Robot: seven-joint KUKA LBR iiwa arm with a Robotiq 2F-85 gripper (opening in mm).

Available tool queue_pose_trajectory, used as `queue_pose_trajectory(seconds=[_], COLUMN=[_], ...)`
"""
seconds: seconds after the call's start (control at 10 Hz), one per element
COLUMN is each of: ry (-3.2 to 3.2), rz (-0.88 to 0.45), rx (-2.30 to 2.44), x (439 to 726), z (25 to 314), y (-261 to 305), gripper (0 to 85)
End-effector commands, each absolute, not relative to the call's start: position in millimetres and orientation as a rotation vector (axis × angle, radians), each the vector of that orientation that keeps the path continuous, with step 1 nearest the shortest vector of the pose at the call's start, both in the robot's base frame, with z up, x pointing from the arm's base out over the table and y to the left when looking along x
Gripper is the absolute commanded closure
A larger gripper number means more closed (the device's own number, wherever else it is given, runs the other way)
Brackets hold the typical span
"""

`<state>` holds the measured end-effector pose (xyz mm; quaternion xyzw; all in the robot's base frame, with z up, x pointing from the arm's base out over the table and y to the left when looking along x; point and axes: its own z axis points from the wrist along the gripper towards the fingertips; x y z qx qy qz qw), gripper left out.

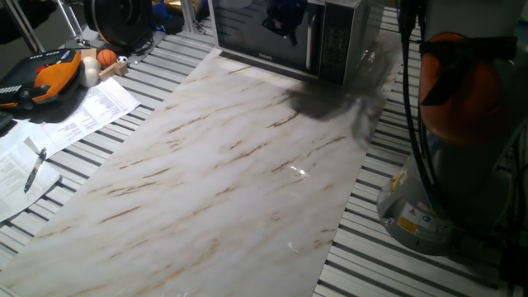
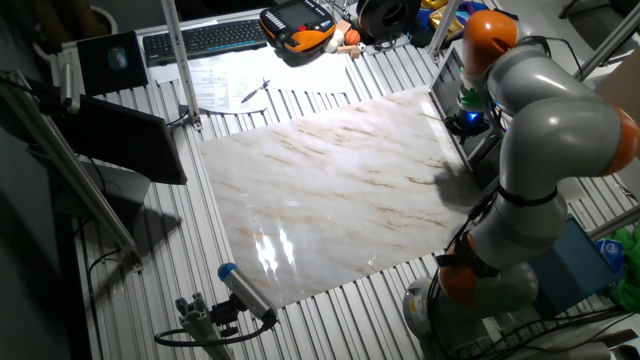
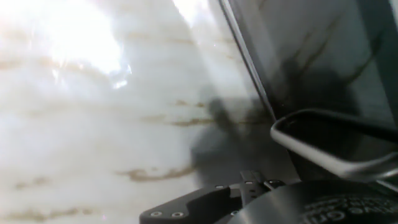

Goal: Open the microwave door

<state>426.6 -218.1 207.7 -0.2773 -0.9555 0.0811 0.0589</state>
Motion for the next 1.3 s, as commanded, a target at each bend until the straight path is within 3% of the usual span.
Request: queue_pose_trajectory(seconds=[0.0,1.1,1.2], ry=[-2.431,-2.141,-2.115], rz=[0.19,0.186,0.183], rx=[-1.731,-2.039,-2.084], x=[426.6,428.8,428.7], z=[207.4,207.6,207.8], y=[-219.0,-236.5,-236.7], gripper=[85.0,85.0,68.0])
